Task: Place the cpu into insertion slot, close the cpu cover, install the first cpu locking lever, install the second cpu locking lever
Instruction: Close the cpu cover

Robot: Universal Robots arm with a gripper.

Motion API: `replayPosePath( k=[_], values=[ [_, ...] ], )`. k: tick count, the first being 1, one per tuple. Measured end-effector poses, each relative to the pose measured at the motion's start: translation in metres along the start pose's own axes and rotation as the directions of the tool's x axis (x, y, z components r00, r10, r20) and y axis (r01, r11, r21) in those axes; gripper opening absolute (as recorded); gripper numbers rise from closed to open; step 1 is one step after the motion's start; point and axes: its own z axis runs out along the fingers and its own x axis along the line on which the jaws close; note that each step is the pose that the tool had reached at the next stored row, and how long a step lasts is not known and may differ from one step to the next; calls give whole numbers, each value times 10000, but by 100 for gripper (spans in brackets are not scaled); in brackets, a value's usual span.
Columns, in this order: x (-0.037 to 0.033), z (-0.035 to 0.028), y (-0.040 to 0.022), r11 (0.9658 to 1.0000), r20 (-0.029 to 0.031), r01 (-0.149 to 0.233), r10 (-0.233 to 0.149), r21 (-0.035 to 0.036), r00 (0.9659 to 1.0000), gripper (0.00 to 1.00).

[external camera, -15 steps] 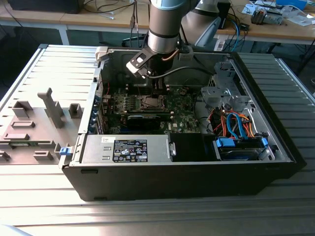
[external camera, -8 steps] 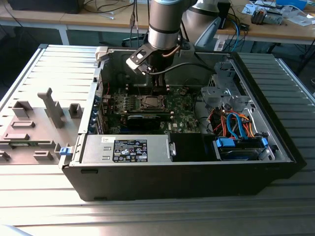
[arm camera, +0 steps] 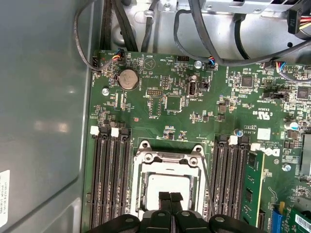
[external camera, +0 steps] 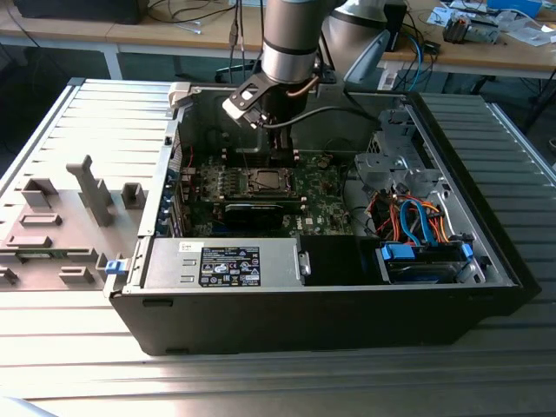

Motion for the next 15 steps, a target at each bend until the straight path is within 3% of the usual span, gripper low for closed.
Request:
replayPosePath(
  k=[8, 15],
  values=[
    [1, -65, -3, 10000, 0, 0, 0, 0, 10000, 11],
    [1, -73, -3, 10000, 0, 0, 0, 0, 10000, 11]
  ],
)
